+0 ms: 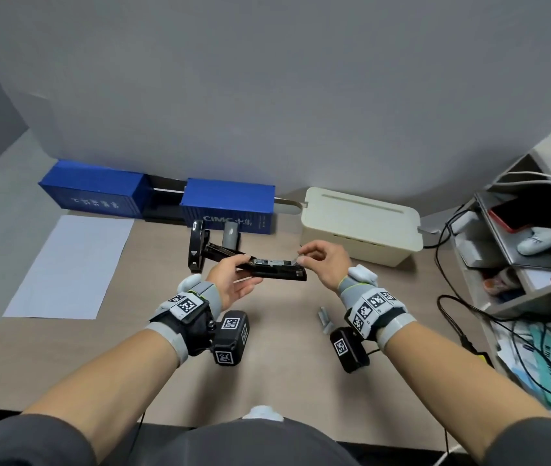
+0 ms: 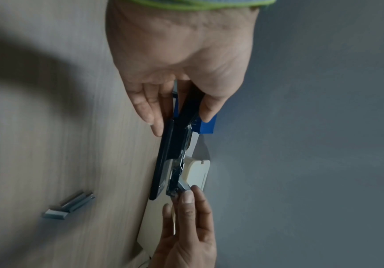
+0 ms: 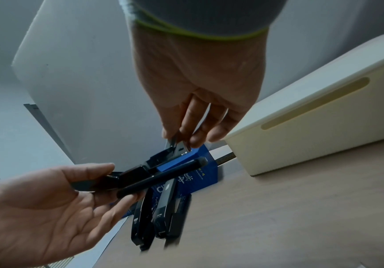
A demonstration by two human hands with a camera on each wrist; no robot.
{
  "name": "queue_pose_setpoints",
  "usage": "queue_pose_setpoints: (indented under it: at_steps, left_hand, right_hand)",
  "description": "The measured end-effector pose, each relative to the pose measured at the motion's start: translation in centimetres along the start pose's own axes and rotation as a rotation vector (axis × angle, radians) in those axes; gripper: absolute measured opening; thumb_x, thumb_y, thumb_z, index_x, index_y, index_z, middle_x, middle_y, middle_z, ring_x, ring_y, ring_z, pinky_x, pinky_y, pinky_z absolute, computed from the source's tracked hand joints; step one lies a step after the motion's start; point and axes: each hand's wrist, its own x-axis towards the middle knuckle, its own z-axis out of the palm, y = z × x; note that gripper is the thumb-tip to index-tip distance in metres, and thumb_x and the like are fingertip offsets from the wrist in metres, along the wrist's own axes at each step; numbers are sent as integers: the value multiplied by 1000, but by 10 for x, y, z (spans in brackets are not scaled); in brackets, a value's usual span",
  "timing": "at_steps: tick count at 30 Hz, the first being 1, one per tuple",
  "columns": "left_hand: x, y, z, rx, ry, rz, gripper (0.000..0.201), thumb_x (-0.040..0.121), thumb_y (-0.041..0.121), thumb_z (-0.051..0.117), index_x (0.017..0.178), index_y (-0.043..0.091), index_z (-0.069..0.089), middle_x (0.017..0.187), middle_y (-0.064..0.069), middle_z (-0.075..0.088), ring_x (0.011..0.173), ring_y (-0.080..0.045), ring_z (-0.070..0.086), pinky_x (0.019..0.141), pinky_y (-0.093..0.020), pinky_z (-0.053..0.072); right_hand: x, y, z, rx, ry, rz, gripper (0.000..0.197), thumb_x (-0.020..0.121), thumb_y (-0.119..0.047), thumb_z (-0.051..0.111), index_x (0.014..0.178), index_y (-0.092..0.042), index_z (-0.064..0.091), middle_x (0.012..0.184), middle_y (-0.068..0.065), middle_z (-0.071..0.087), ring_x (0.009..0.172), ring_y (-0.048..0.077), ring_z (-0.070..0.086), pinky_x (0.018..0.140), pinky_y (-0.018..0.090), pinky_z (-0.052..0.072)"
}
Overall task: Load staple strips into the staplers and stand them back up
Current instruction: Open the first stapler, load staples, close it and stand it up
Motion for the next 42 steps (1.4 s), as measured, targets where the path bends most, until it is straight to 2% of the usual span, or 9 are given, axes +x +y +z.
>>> queue_pose_setpoints:
  at_steps: [6, 15, 20, 23, 26, 31, 34, 39, 42]
  left_hand:
    - [-1, -2, -1, -16, -6, 5, 17, 94, 27, 57, 105, 14, 61, 104, -11, 72, 91, -28, 72, 76, -28, 52]
    - [3, -5, 0, -40, -16, 4, 27, 93, 26, 60, 116, 11, 60, 111, -14, 71, 91, -29, 73, 77, -30, 56]
    - [5, -3, -3, -42, -23, 4, 25, 94, 26, 60, 114, 11, 61, 114, -14, 70, 95, -30, 72, 75, -29, 56]
    - [6, -1, -2, -21, -46, 14, 24, 94, 27, 60, 111, 10, 62, 113, -13, 70, 96, -31, 72, 77, -30, 56]
    - [9, 0, 2, 72, -40, 65, 24, 96, 28, 58, 111, 10, 61, 114, -10, 69, 93, -31, 71, 69, -29, 56]
    - [17, 0, 6, 586, -9, 325, 27, 99, 30, 53, 123, 17, 50, 117, -10, 65, 99, -31, 68, 75, -32, 50]
    - [21, 0, 4, 749, -23, 424, 30, 95, 28, 60, 123, 21, 53, 110, -8, 66, 89, -28, 68, 72, -30, 49]
    - [26, 2, 5, 768, -18, 462, 33, 92, 21, 65, 125, 17, 62, 106, -9, 65, 78, -22, 64, 49, -11, 43]
    - [28, 1, 6, 699, -17, 436, 32, 92, 17, 66, 124, 12, 62, 110, -15, 65, 83, -27, 65, 43, -8, 40]
  right_hand:
    - [-4, -1, 0, -45, 40, -9, 11, 76, -21, 76, 86, -23, 72, 79, -3, 73, 75, 10, 65, 76, 26, 51]
    - [-6, 0, 3, -104, -34, 12, 15, 80, -20, 73, 94, -20, 75, 86, -1, 73, 78, 9, 64, 67, 4, 43]
    - [-6, 5, 3, -79, -84, 57, 37, 75, -24, 77, 111, -26, 68, 101, -4, 68, 93, 17, 63, 86, 27, 49]
    - [-7, 3, 4, -76, -191, 108, 50, 77, -14, 76, 125, -15, 61, 98, 2, 63, 81, 14, 60, 74, 21, 46]
    - [-9, 0, 5, 29, -299, 178, 39, 81, 4, 68, 119, 2, 60, 83, 15, 64, 63, 15, 61, 57, 17, 48]
    - [-4, -1, 10, 78, -322, 176, 34, 80, 10, 64, 114, 6, 61, 71, 13, 64, 57, 16, 63, 60, 21, 55]
    - [0, -6, 11, 81, -325, 170, 27, 81, 8, 64, 107, 0, 63, 70, 12, 64, 60, 18, 62, 64, 22, 55]
    - [8, -9, 14, 185, -294, 183, 32, 82, 9, 62, 113, 4, 60, 81, 13, 62, 64, 22, 62, 66, 27, 54]
    - [13, -9, 15, 303, -236, 233, 41, 83, -1, 67, 121, -6, 54, 96, 14, 66, 72, 25, 66, 70, 31, 54]
